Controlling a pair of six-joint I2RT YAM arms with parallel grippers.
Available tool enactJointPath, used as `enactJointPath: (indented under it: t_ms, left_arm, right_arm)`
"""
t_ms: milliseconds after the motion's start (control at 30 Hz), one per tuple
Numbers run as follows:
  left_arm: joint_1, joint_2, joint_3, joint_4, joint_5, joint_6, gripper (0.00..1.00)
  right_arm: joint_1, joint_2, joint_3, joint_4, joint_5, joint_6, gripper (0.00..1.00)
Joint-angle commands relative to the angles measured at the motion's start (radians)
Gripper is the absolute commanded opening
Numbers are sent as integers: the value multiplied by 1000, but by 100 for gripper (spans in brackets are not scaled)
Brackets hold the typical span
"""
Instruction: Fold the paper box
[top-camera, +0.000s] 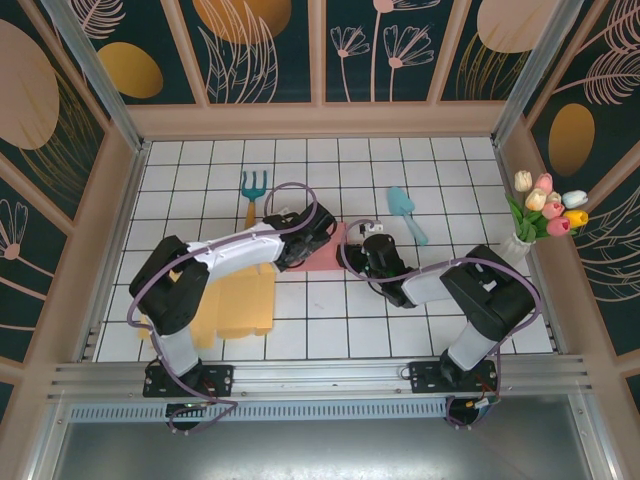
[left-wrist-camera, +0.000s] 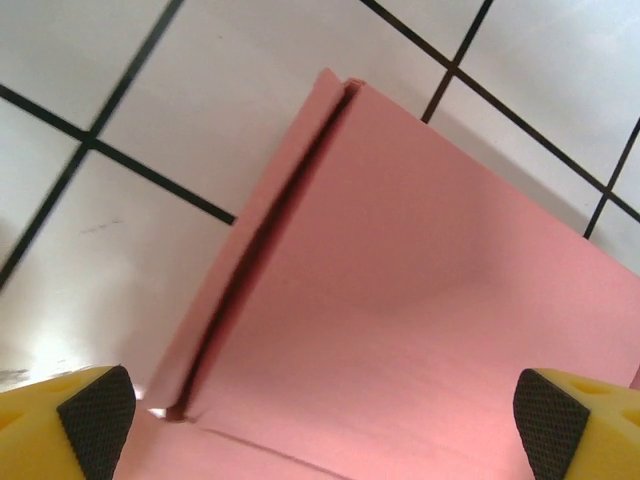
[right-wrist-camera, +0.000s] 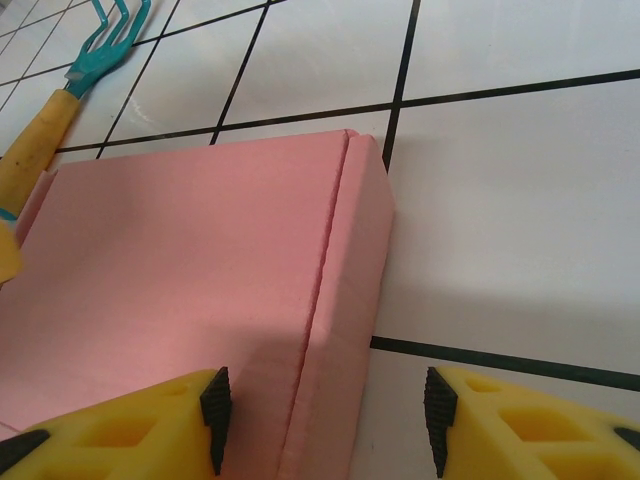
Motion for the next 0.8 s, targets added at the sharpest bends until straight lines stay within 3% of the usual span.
enactJointPath:
  t_ms: [0,267,533,767]
  left_arm:
    - [5,-65,-15,-44,-15,15,99]
    - [8,-105,-121,6,-33,24,99]
    - [17,-2,-121,109,90,73,99]
    - [16,-16,-90,51,25,36,99]
  right_arm:
    - [-4,32,-17,-31,8,-5,56]
    - [-4,49,-16,-23,1,-5,56]
    - [-4,69,-12,-12,-16,-4,56]
    - [-4,73,-16,-10,-13,-10,56]
